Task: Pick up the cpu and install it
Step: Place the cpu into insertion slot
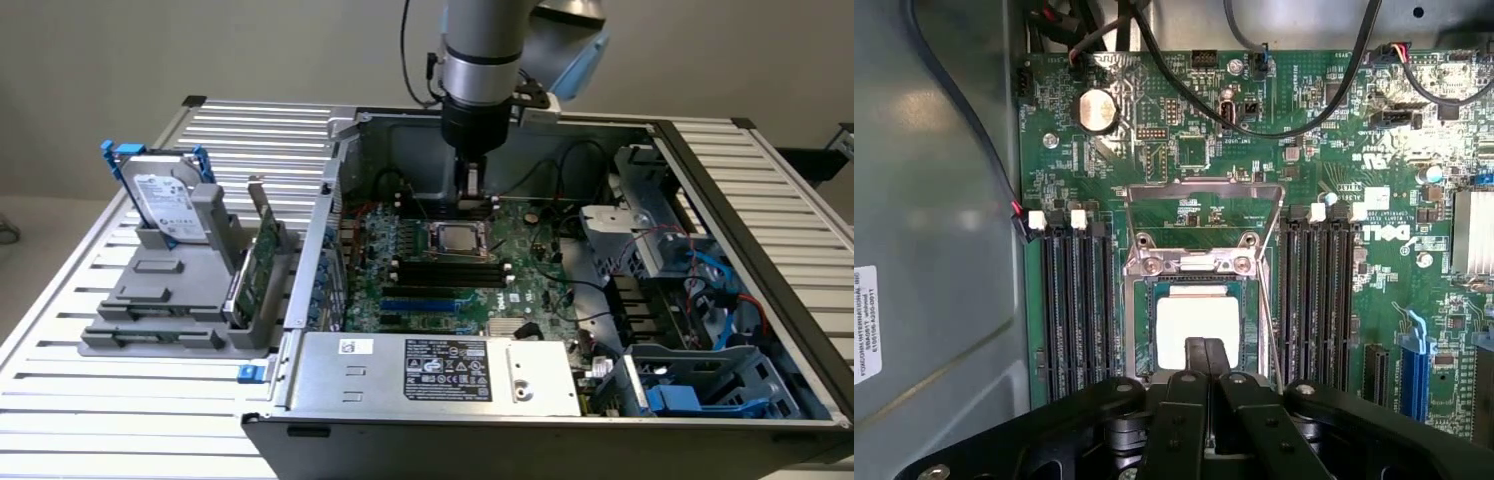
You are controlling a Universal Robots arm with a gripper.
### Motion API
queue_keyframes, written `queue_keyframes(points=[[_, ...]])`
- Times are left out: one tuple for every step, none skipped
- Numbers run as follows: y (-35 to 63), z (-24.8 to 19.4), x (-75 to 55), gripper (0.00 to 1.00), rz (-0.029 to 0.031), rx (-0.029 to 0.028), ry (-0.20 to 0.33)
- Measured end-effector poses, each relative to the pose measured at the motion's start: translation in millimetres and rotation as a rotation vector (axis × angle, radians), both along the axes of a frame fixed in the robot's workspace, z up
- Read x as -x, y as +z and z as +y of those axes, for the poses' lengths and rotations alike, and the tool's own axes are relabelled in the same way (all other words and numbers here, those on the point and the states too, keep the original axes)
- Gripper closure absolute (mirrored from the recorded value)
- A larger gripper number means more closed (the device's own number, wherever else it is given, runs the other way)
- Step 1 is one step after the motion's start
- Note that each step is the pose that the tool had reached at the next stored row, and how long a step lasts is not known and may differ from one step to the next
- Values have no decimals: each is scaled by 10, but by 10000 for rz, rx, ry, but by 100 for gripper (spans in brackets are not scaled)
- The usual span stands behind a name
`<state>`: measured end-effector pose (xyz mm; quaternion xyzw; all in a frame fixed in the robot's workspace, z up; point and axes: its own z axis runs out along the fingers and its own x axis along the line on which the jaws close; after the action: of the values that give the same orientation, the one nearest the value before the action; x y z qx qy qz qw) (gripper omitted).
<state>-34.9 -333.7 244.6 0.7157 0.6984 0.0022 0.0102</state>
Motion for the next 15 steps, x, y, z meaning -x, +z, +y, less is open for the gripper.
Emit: queue_keyframes(points=[[15, 0, -18, 89, 17, 0, -1], [32, 0, -43, 89, 40, 0, -1], [48, 0, -71, 89, 64, 0, 0], [63, 0, -101, 89, 91, 0, 0], [76, 0, -134, 89, 118, -1, -1], [90, 0, -167, 89, 145, 0, -1], [103, 0, -201, 89, 171, -1, -1], [116, 0, -234, 89, 198, 0, -2], [130, 0, -272, 89, 225, 0, 0], [143, 0, -307, 89, 248, 0, -1], [156, 0, -345, 89, 268, 0, -1], [170, 0, -388, 89, 287, 0, 0], [184, 0, -434, 89, 303, 0, -1], [197, 0, -479, 89, 315, 0, -1], [209, 0, -524, 89, 327, 0, -2]])
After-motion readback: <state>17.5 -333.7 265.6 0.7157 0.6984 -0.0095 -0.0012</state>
